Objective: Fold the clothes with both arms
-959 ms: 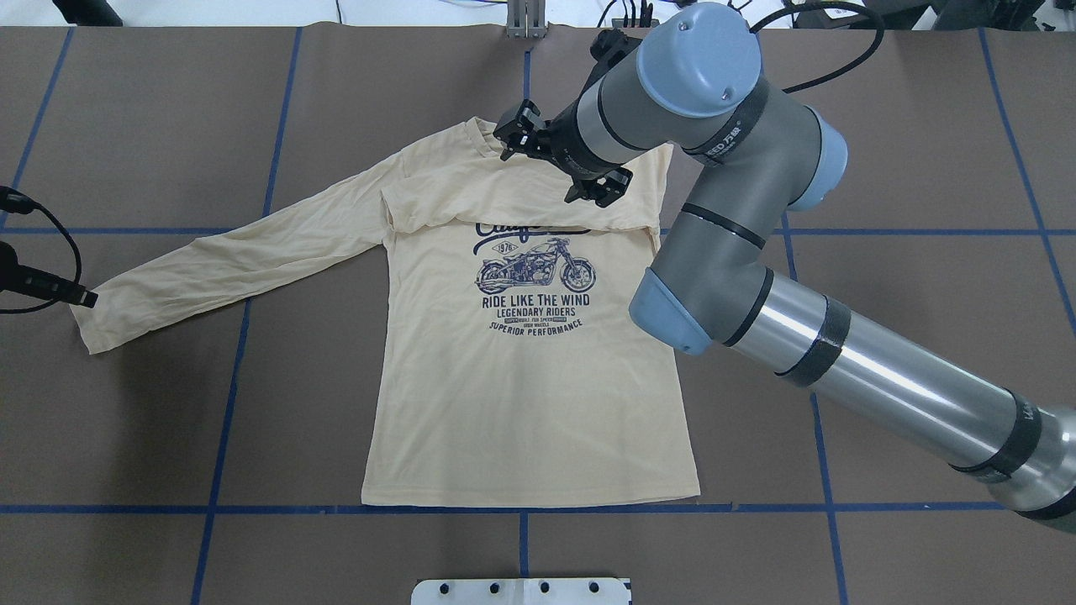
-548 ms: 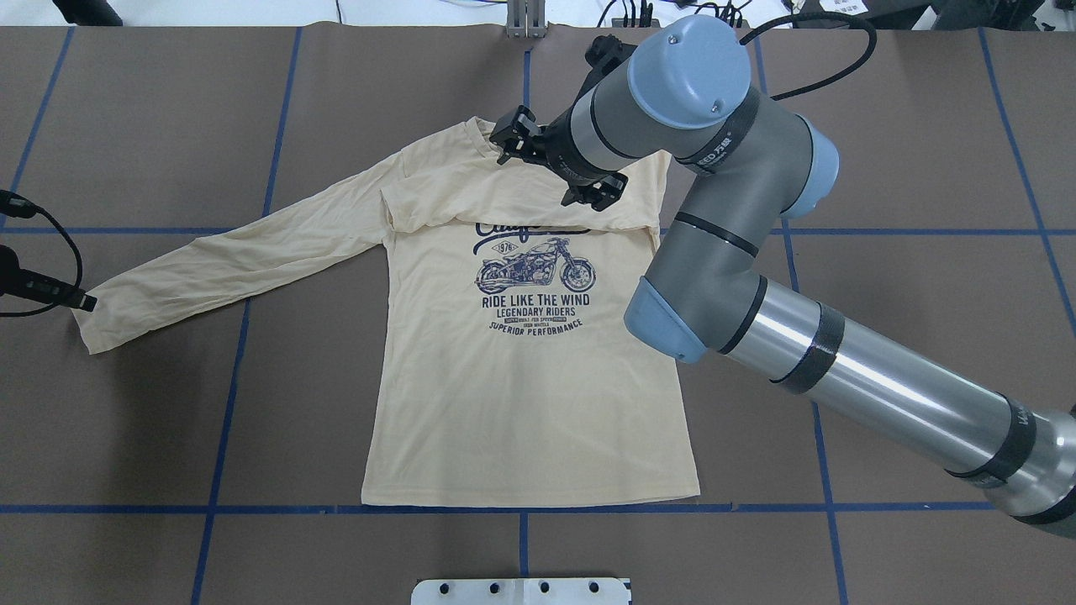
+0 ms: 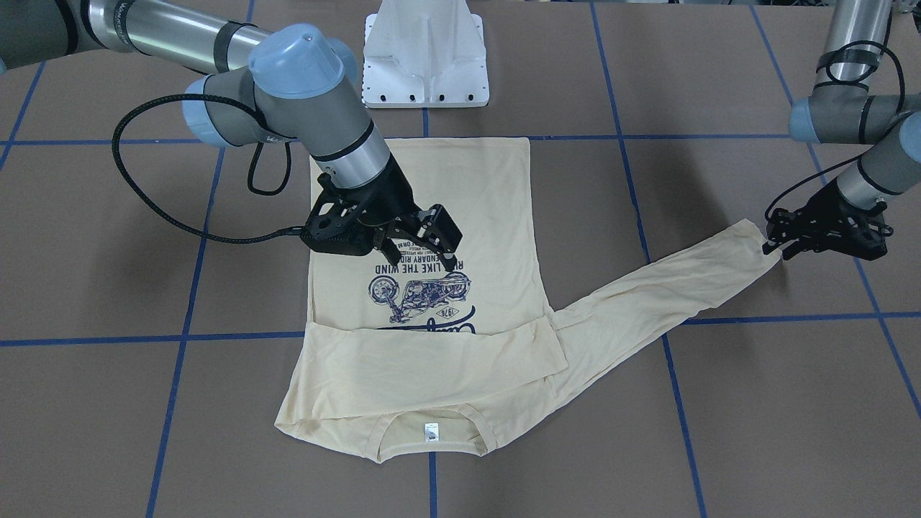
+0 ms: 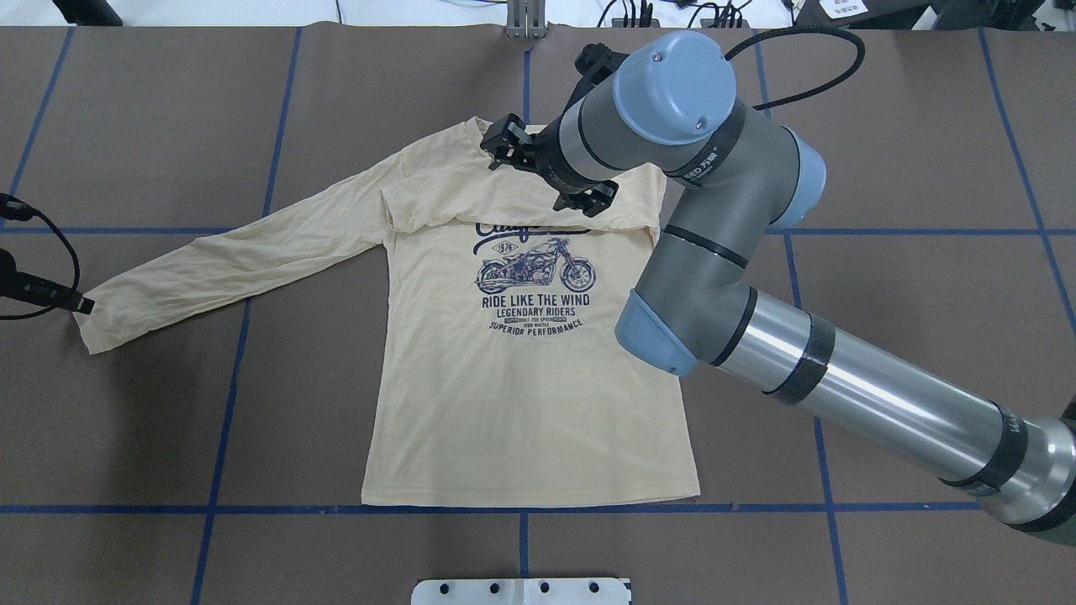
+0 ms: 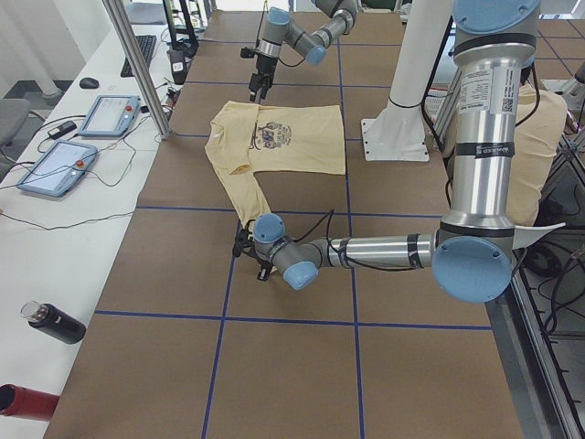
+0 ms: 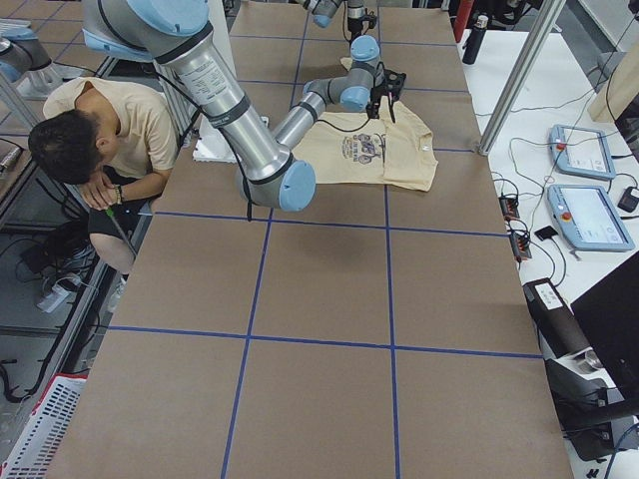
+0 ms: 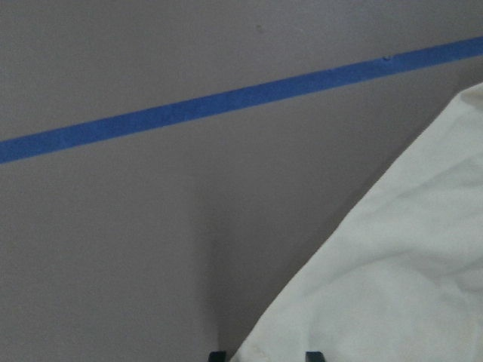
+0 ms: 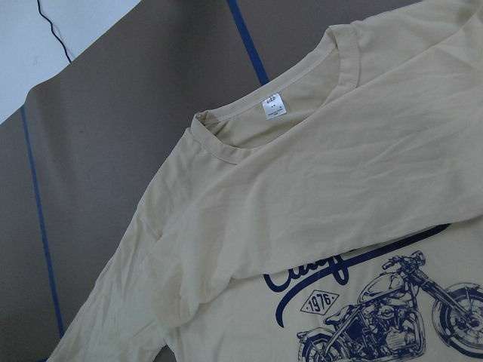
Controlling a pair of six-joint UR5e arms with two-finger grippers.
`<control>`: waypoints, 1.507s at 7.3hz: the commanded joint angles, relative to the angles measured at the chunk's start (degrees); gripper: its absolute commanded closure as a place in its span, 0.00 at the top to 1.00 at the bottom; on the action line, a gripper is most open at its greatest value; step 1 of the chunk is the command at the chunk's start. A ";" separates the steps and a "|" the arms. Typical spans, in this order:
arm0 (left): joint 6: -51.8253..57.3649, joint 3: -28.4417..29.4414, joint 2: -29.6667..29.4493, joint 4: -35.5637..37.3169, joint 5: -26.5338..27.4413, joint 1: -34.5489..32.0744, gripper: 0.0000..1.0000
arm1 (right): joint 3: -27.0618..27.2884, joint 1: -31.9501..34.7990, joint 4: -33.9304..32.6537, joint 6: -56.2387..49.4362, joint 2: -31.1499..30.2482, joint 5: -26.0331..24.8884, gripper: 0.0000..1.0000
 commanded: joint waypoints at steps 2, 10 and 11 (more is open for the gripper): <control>0.00 0.00 0.30 -0.07 0.00 -0.01 0.46 | 0.09 -0.33 0.00 0.01 0.07 -0.21 0.99; -11.26 -12.97 1.10 0.55 -3.93 -0.02 0.00 | 4.63 0.55 0.00 -0.16 -3.59 0.75 0.99; -19.08 -15.27 -2.04 0.64 -3.95 0.68 0.00 | 8.49 2.29 0.00 -0.60 -8.14 1.89 0.99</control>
